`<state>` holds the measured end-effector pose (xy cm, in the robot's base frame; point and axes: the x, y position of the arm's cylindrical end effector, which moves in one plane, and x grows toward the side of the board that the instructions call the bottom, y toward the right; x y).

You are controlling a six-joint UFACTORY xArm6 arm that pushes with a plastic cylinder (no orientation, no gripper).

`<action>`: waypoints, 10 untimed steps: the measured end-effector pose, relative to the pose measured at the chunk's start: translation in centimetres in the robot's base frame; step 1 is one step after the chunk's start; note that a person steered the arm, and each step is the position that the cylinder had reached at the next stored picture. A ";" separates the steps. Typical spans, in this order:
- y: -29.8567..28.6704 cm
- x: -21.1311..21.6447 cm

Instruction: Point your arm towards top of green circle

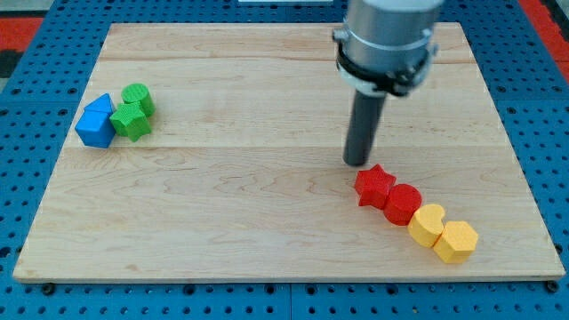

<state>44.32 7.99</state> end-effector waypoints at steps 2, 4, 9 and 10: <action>-2.4 -2.5; -6.1 -5.0; -14.6 -15.3; -17.6 -15.3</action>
